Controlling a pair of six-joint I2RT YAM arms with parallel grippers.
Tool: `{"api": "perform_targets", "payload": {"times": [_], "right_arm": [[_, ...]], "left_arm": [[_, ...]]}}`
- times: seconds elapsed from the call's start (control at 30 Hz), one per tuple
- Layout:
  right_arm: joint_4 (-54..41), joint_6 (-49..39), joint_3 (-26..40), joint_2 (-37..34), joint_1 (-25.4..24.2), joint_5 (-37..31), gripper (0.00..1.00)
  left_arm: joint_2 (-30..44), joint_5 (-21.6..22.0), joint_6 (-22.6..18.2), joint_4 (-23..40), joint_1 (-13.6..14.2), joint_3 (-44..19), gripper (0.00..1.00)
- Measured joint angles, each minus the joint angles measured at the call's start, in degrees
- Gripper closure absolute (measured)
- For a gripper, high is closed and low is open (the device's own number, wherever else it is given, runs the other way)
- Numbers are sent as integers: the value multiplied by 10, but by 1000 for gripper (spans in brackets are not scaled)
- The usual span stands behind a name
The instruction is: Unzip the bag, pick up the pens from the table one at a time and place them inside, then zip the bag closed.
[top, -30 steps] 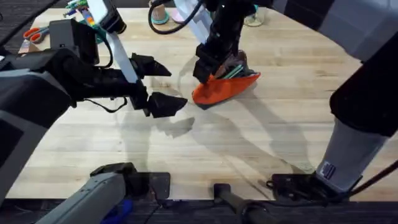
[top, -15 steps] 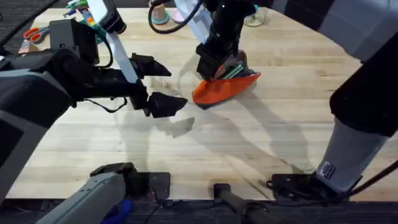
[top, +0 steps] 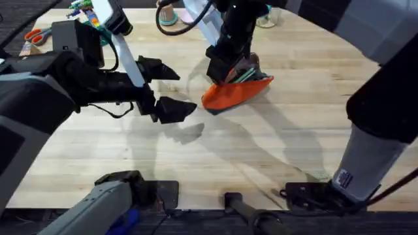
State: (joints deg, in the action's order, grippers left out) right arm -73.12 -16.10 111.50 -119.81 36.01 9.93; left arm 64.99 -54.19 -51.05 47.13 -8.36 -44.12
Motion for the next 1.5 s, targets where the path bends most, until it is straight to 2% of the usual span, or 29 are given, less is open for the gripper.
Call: {"api": "perform_targets", "payload": {"times": [0.4,0.93,1.5], "right_arm": [[-4,0,3,0,0,0,972],[-39,0,63,0,-4,4,972],[-47,0,70,0,-8,4,972]], "left_arm": [[0,0,0,0,0,0,6],[0,0,0,0,0,0,6],[0,10,0,-8,0,0,6]]}}
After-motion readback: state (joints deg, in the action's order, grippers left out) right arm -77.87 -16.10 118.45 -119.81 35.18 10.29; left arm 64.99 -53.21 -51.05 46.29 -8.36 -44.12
